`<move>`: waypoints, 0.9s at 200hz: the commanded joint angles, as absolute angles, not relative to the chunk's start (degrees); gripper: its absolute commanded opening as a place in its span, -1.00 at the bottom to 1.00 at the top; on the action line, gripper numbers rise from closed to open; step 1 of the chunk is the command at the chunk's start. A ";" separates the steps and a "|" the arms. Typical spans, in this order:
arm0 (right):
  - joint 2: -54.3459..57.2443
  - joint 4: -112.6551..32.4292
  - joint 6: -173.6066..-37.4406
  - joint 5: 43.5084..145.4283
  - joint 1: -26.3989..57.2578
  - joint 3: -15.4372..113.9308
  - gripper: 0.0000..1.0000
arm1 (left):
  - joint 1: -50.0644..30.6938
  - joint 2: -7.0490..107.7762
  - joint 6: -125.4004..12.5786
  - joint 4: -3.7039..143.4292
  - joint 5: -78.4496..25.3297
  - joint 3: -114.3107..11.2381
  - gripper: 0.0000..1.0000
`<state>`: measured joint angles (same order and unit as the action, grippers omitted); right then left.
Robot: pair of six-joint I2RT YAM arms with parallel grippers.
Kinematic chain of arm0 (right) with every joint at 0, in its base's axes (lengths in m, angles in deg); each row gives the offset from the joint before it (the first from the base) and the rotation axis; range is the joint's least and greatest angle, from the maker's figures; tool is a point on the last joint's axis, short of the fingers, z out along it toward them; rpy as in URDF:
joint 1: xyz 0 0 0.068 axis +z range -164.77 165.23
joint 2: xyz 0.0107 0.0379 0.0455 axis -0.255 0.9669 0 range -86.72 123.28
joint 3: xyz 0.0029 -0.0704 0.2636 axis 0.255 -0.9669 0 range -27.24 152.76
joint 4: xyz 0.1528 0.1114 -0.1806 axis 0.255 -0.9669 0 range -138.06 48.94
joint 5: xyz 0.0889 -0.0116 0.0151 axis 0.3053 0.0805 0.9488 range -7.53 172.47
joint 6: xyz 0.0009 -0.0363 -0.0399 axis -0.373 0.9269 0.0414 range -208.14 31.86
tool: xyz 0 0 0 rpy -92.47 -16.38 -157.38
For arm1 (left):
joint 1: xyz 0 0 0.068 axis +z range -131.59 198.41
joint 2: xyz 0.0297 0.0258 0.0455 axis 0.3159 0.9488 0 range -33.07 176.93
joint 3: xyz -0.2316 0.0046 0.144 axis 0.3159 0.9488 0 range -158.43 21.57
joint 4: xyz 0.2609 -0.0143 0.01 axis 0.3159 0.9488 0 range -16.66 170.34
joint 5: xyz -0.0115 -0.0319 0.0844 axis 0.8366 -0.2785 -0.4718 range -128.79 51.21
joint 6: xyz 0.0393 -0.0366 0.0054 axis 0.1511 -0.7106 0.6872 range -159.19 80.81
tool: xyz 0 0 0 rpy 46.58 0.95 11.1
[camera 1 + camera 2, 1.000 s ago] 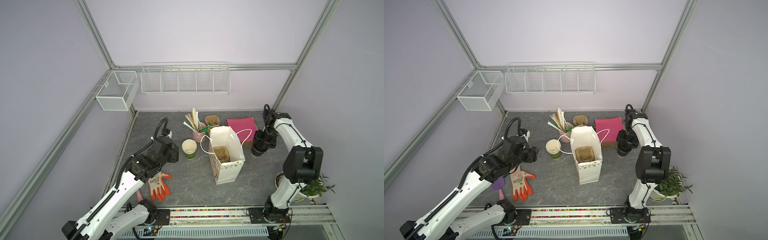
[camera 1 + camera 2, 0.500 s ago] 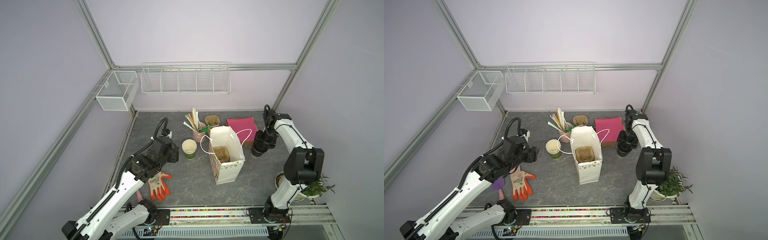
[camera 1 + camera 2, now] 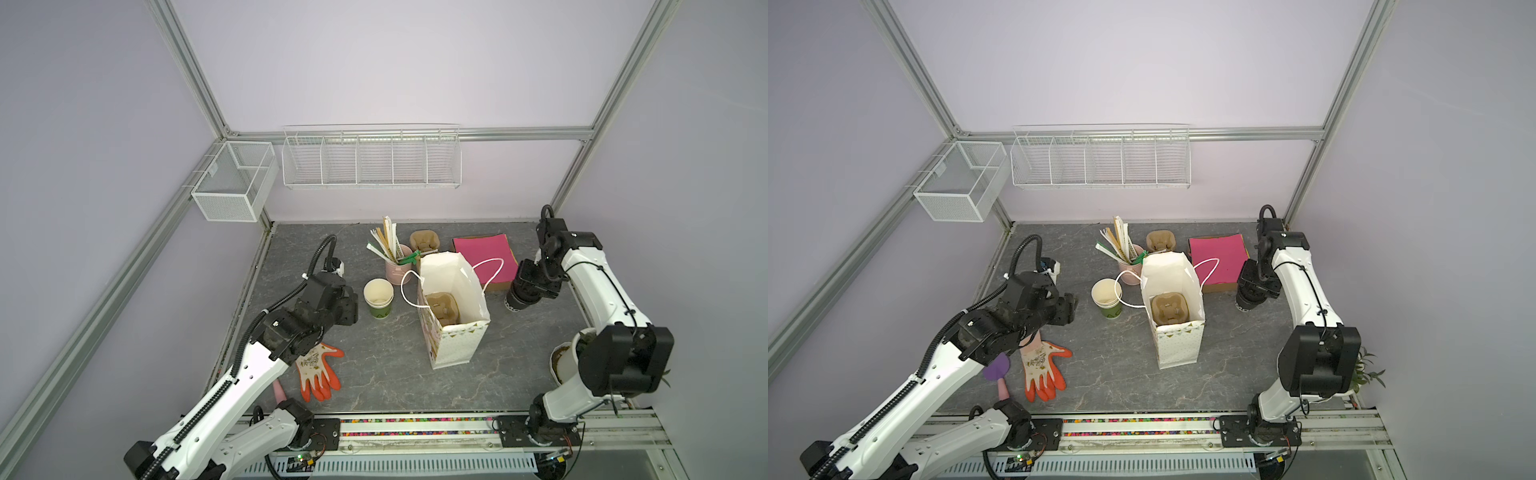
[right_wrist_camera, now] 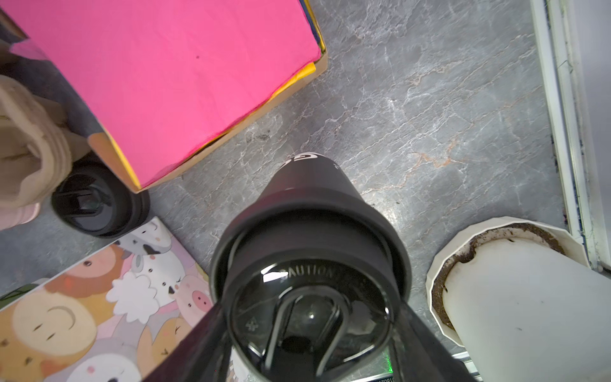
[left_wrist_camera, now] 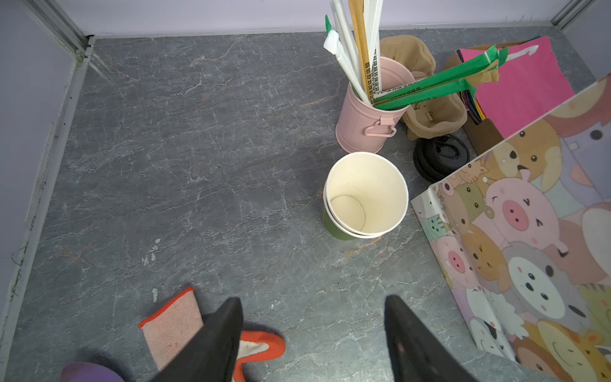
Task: Pack a coffee takeout order
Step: Pick up the coffee cup at the middle-right of the table.
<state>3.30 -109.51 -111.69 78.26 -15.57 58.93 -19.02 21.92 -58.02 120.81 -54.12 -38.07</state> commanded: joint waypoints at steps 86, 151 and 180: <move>-18.39 -116.39 -111.99 77.09 -12.24 64.92 0.36 | -18.68 22.27 -57.80 121.60 -53.35 -37.67 0.37; -24.23 -116.92 -112.38 84.11 -10.30 76.10 0.36 | -18.72 22.61 -57.81 121.60 -53.24 -37.75 0.37; -26.05 -113.84 -112.10 89.80 -10.16 77.98 0.36 | -18.68 22.68 -57.74 121.57 -53.31 -37.76 0.37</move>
